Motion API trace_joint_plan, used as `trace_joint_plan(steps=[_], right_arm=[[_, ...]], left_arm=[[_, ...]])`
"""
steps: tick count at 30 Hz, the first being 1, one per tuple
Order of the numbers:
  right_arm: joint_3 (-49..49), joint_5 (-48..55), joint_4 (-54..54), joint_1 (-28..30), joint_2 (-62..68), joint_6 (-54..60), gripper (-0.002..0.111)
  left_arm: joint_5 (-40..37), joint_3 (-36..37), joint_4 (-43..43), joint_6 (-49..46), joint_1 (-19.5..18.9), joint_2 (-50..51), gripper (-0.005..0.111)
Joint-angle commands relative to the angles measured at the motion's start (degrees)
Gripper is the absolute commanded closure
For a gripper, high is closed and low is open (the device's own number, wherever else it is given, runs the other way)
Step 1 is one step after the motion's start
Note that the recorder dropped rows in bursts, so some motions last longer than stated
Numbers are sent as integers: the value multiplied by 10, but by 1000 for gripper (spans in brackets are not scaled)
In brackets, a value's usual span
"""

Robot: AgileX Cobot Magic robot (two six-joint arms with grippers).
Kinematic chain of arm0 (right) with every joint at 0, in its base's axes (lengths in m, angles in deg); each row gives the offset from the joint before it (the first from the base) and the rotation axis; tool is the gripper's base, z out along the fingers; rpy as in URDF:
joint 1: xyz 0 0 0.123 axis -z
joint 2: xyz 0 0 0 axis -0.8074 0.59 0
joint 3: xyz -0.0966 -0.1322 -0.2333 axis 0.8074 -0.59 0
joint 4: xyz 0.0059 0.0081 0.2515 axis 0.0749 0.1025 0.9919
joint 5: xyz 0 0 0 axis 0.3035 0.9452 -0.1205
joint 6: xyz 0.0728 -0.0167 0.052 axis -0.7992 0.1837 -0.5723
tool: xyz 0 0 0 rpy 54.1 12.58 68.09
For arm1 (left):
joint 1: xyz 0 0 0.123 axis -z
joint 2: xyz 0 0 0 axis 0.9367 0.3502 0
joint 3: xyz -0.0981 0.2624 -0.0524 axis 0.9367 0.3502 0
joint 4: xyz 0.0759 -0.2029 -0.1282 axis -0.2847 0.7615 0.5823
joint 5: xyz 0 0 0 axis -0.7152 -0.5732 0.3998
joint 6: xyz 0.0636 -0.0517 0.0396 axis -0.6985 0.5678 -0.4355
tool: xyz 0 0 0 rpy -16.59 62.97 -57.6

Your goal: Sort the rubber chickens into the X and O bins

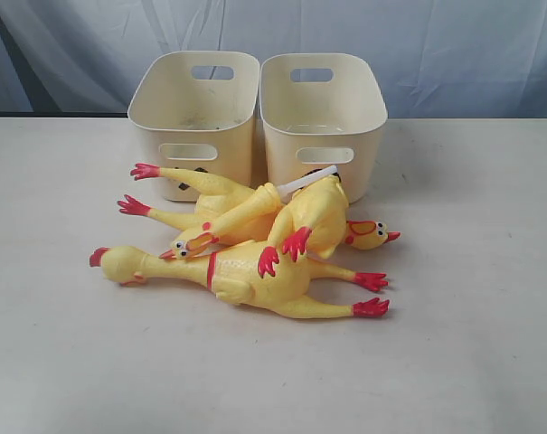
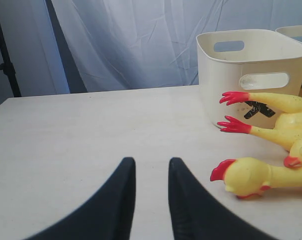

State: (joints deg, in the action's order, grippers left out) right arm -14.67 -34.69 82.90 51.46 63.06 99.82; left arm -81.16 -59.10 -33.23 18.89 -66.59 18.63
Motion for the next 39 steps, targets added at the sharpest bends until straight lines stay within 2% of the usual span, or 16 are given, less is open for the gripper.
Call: trace_joint_plan(steps=[1, 4, 9, 15, 19, 23, 26, 29, 34, 39], right_arm=[[-3, -4, 3, 3, -3, -1, 109], [-3, -4, 3, 3, -3, -1, 109], [-3, -4, 3, 3, -3, -1, 109], [-3, -4, 3, 3, -3, -1, 109], [-3, -4, 3, 3, -3, -1, 109], [-3, -4, 3, 3, -3, -1, 109], [-3, -4, 3, 3, -3, -1, 109], [-3, -4, 3, 3, -3, -1, 109], [-3, -4, 3, 3, -3, -1, 109], [-3, -4, 3, 3, -3, -1, 109]], left_arm=[[-1, 1, -1, 1, 0, -2, 83], [29, 1, -1, 1, 0, -2, 83], [122, 1, 1, 1, 0, -2, 83], [159, 1, 7, 4, 0, -2, 83], [159, -1, 43, 4, 0, -2, 83], [133, -34, 74, 6, 0, 6, 83], [138, -47, 133, 6, 0, 43, 83], [117, -72, 154, 6, 0, 89, 83], [36, -174, 159, 5, 0, 228, 83], [-12, -241, 161, -32, 0, 312, 83]])
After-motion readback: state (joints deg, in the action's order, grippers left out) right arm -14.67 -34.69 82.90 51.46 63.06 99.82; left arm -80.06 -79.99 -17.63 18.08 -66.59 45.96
